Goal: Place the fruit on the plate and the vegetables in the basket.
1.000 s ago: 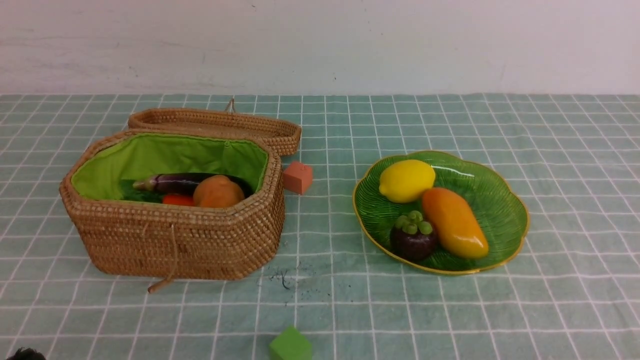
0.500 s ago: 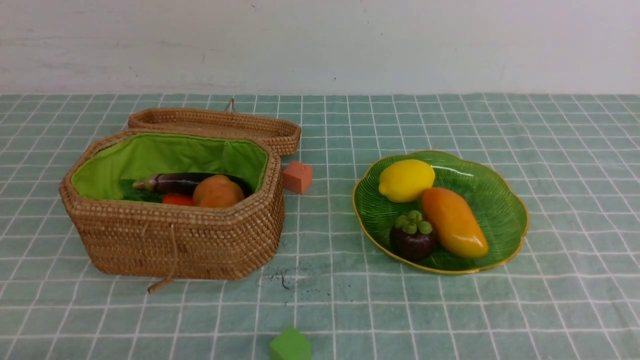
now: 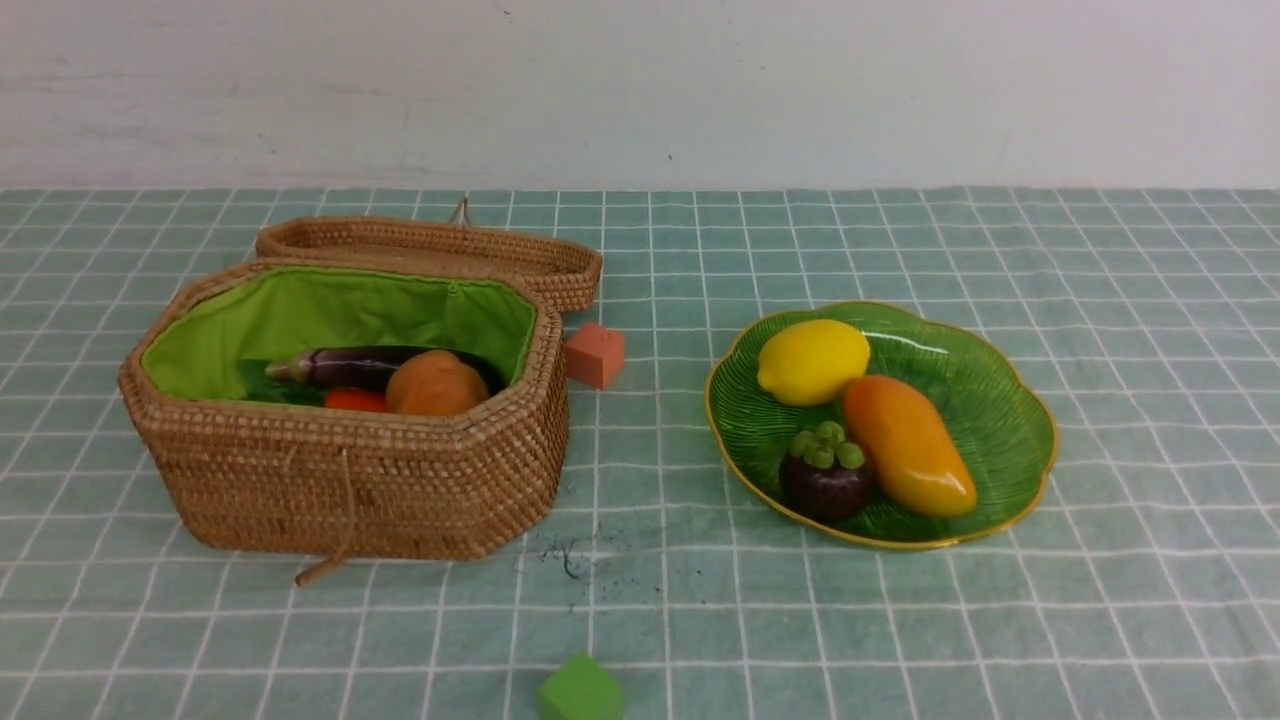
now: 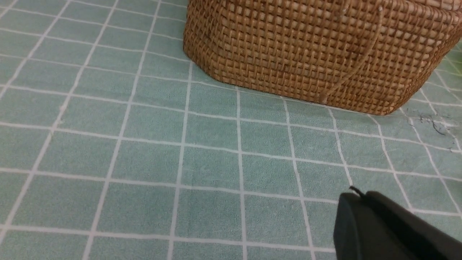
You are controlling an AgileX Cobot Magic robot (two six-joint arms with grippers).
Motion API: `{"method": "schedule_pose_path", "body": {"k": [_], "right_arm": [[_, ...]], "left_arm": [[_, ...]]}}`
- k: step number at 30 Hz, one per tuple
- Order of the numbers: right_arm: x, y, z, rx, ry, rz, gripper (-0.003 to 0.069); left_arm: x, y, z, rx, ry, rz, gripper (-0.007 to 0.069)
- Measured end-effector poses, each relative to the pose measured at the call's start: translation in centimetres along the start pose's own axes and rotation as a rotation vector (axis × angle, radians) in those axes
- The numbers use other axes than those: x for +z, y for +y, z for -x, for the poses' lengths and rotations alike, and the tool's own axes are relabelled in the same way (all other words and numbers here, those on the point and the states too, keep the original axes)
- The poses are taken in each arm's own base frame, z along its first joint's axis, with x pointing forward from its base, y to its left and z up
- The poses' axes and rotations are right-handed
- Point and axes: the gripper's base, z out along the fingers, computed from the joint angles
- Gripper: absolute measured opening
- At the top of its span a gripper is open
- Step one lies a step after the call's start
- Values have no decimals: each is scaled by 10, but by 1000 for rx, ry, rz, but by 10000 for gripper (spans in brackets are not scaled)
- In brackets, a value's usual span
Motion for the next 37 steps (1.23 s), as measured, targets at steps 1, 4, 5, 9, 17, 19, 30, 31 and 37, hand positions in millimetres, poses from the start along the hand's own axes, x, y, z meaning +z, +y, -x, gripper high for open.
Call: {"method": "schedule_pose_path", "body": {"k": [1, 4, 5, 9, 17, 19, 30, 31, 37], "right_arm": [[0, 0, 0, 0, 0, 0, 8], [0, 0, 0, 0, 0, 0, 13], [0, 0, 0, 0, 0, 0, 14], [0, 0, 0, 0, 0, 0, 18], [0, 0, 0, 0, 0, 0, 25], [0, 0, 0, -1, 0, 0, 27], [0, 0, 0, 0, 0, 0, 41], [0, 0, 0, 0, 0, 0, 42], [0, 0, 0, 0, 0, 0, 46]], "left_arm": [[0, 0, 0, 0, 0, 0, -13], [0, 0, 0, 0, 0, 0, -13], [0, 0, 0, 0, 0, 0, -13], [0, 0, 0, 0, 0, 0, -13], [0, 0, 0, 0, 0, 0, -13], [0, 0, 0, 0, 0, 0, -13], [0, 0, 0, 0, 0, 0, -13], [0, 0, 0, 0, 0, 0, -13], [0, 0, 0, 0, 0, 0, -13]]}}
